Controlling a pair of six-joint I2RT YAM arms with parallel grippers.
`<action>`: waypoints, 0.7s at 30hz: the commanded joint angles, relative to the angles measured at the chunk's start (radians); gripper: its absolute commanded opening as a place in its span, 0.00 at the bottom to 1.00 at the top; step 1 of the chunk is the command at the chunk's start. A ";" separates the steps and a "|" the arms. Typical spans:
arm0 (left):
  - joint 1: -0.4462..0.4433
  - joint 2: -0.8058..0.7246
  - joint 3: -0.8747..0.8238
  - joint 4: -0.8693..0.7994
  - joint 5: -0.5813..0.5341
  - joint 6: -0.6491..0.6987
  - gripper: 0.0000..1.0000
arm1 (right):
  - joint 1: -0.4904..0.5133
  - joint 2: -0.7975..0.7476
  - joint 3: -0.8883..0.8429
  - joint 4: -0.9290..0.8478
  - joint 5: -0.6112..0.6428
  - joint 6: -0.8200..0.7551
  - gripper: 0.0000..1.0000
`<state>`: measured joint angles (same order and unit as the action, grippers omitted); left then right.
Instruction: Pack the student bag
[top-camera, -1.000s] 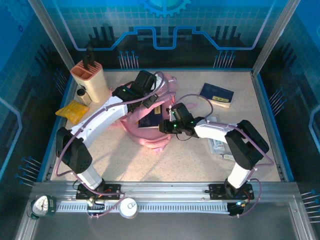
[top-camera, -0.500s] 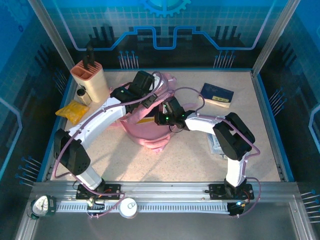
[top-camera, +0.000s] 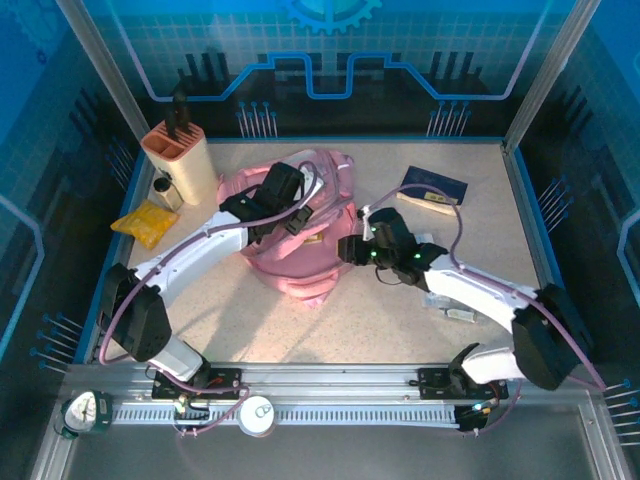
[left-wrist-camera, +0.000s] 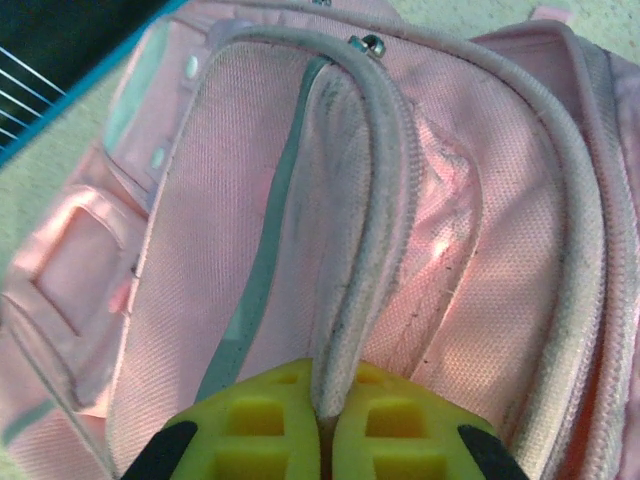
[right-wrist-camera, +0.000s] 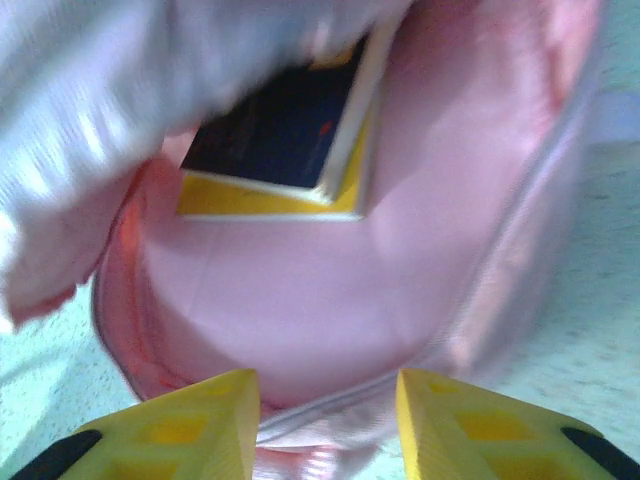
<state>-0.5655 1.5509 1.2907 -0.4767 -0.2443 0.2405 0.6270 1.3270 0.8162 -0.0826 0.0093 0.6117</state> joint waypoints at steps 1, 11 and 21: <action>-0.021 -0.031 -0.043 0.062 0.055 -0.086 0.00 | -0.098 -0.054 -0.035 -0.121 0.038 -0.021 0.41; -0.099 -0.055 -0.153 0.095 0.146 -0.248 0.54 | -0.403 0.012 0.048 -0.081 0.016 0.002 0.45; -0.176 -0.092 -0.251 0.296 0.206 -0.736 0.73 | -0.605 0.308 0.269 -0.065 -0.082 0.049 0.44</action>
<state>-0.7330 1.4803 1.0664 -0.2871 -0.0895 -0.2996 0.0578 1.5818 1.0088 -0.1482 -0.0406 0.6361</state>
